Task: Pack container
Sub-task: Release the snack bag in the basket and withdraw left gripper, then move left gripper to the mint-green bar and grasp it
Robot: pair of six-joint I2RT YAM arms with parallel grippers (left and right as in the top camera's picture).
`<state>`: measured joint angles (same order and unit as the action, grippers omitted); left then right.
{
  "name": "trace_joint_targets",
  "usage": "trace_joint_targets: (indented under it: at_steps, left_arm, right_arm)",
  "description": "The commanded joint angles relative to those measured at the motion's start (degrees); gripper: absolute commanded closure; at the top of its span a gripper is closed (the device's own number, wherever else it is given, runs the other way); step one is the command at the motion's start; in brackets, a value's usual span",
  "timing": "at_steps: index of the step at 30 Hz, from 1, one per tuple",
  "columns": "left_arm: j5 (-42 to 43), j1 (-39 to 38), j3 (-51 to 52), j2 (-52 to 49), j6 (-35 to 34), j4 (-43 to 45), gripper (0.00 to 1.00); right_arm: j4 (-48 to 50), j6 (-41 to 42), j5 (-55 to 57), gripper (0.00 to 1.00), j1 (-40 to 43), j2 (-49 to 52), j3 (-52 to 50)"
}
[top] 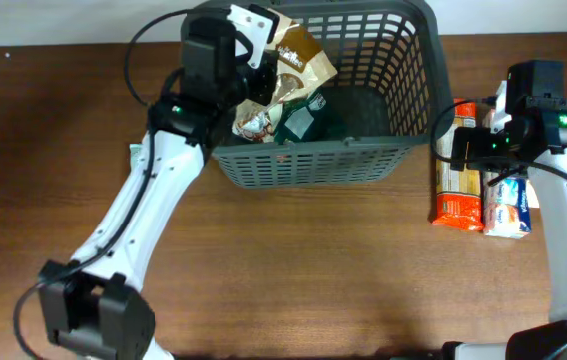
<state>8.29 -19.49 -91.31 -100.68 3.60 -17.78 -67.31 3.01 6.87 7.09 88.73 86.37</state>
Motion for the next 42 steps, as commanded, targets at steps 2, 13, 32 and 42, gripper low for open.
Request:
trace_joint_targets:
  at_steps: [2, 13, 32, 42]
  left_arm:
    - [0.46, -0.5, -1.44, -1.29, 1.2, 2.32, 0.98]
    - [0.42, -3.52, -7.85, -1.31, 1.25, -3.28, 0.6]
    - [-17.2, 10.38, -26.71, 4.26, -2.47, -38.18, 0.49]
    - [-9.03, 30.97, -25.11, 3.04, -1.95, -55.39, 0.46]
  right_arm:
    - [0.02, 0.22, 0.9, 0.01, 0.15, 0.15, 1.03]
    - [0.02, 0.22, 0.9, 0.01, 0.15, 0.15, 1.03]
    - [0.02, 0.22, 0.9, 0.01, 0.15, 0.15, 1.03]
    - [0.02, 0.22, 0.92, 0.01, 0.15, 0.15, 1.03]
